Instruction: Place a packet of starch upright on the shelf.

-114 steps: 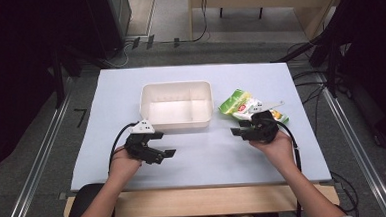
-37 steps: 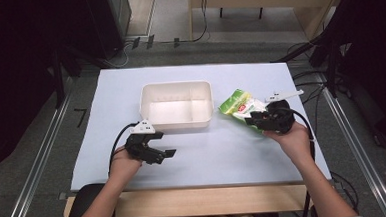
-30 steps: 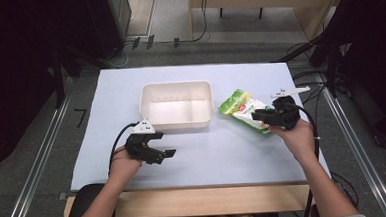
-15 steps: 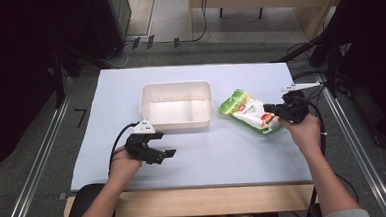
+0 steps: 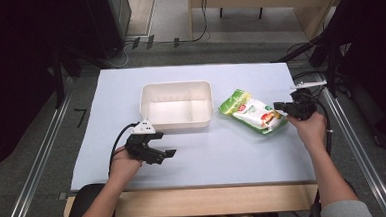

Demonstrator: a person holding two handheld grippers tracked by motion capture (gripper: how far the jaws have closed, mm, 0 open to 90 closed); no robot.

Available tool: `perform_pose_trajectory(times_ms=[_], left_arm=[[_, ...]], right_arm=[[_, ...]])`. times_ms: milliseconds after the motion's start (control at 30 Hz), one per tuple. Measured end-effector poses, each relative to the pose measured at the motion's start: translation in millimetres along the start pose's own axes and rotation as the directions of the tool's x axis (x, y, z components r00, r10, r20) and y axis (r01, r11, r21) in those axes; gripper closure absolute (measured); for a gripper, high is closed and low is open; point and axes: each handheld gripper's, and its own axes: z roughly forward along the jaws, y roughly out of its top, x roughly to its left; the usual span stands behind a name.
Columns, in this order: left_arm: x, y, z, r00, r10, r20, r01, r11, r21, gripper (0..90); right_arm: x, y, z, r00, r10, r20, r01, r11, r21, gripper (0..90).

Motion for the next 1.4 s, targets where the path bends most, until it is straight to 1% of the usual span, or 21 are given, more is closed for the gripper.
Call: perform_pose_trajectory(times_ms=[67,133,167,200,300,367,467,533,567,700,733,800,833,900,933,967,1033,1100,1167,1367,1400], left_arm=[[0.0,0.0,0.0,1.0,0.001,0.0,-0.001,1.0,0.0,16.7],[0.0,-0.1,0.1,1.0,0.002,-0.001,-0.002,1.0,0.001,16.7],[-0.1,0.0,0.0,1.0,0.002,-0.001,-0.002,1.0,0.002,16.7],[-0.2,-0.1,0.2,1.0,0.002,0.001,-0.002,1.0,-0.001,16.7],[-0.5,-0.1,0.2,1.0,0.004,0.001,-0.004,1.0,0.0,16.7],[-0.7,-0.1,0.1,1.0,0.004,0.002,-0.004,1.0,-0.001,16.7],[-1.1,-0.2,0.1,1.0,0.003,0.001,-0.003,1.0,0.001,16.7],[-1.0,-0.2,0.4,1.0,0.003,0.0,-0.003,1.0,0.0,16.7],[-1.0,-0.1,0.4,1.0,0.003,0.0,-0.003,1.0,0.0,16.7],[-0.9,0.1,-0.7,1.0,0.005,-0.002,-0.005,1.0,0.005,16.7],[-0.9,0.1,-0.7,1.0,0.005,-0.002,-0.005,1.0,0.005,16.7],[-0.8,0.1,-0.6,1.0,0.006,-0.003,-0.006,1.0,0.005,16.7],[-0.8,0.1,-0.5,1.0,0.005,-0.003,-0.005,1.0,0.005,16.7],[-1.0,0.1,-0.6,1.0,0.004,-0.005,-0.004,1.0,0.001,16.7],[-1.0,0.1,-0.8,1.0,0.004,-0.006,-0.004,1.0,-0.002,16.7],[-1.0,0.1,-0.7,1.0,0.004,-0.005,-0.004,1.0,-0.004,16.7],[-0.9,0.2,-0.8,1.0,0.004,-0.005,-0.004,1.0,-0.003,16.7],[-1.0,0.3,-0.6,1.0,0.005,-0.004,-0.005,1.0,-0.003,16.7],[-1.1,0.5,-0.1,1.0,0.007,0.0,-0.007,1.0,-0.006,16.7],[-0.8,0.5,-0.1,1.0,0.003,0.0,-0.003,0.9999,-0.015,16.7],[-0.8,0.7,-0.1,1.0,0.004,-0.001,-0.004,0.9999,-0.011,16.7]], right_arm=[[-5.4,-2.2,3.1,0.9997,0.022,0.008,-0.022,1.0,0.008,90.0],[-8.2,-3.4,4.8,0.9996,0.023,0.013,-0.024,1.0,0.016,90.0],[-9.7,-4.9,6.4,0.9993,0.028,0.024,-0.028,0.999,0.026,90.0],[-11.8,-7.6,9.3,0.9992,0.022,0.032,-0.024,0.999,0.045,90.0],[-15.0,-11.4,13.6,0.999,0.013,0.042,-0.016,0.998,0.057,90.0],[-16.3,-14.4,17.1,0.9977,0.006,0.067,-0.012,0.996,0.089,90.0],[-18.7,-17.0,16.0,0.9982,0.033,0.05,-0.038,0.995,0.091,90.0],[-18.4,-17.9,15.9,0.9984,0.034,0.044,-0.038,0.995,0.093,90.0],[-16.9,-17.9,15.8,0.9982,0.035,0.048,-0.039,0.995,0.097,90.0],[-9.3,-18.0,14.3,0.998,-0.01,0.062,0.002,0.993,0.12,90.0],[-9.3,-18.0,14.3,0.998,-0.01,0.062,0.002,0.993,0.12,90.0],[-4.6,-19.9,12.0,0.9981,-0.01,0.06,0.002,0.992,0.13,90.0],[-4.2,-20.8,11.3,0.9984,-0.018,0.053,0.011,0.991,0.13,90.0],[-2.3,-21.6,10.8,0.9985,-0.009,0.055,0.001,0.992,0.129,90.0],[0.6,-22.3,9.4,0.9988,-0.008,0.048,0.001,0.99,0.14,90.0],[2.4,-22.5,8.8,0.9988,-0.019,0.045,0.013,0.99,0.142,90.0],[5.7,-23.1,8.3,0.9993,-0.021,0.032,0.017,0.99,0.138,90.0],[8.2,-23.2,8.2,0.9993,-0.021,0.032,0.016,0.99,0.139,90.0],[13.2,-23.5,7.8,0.9988,-0.042,0.024,0.038,0.988,0.148,90.0],[19.7,-26.3,5.9,0.9992,-0.039,-0.003,0.039,0.987,0.157,90.0],[23.9,-27.9,5.0,0.9989,-0.044,-0.016,0.045,0.986,0.16,90.0]])
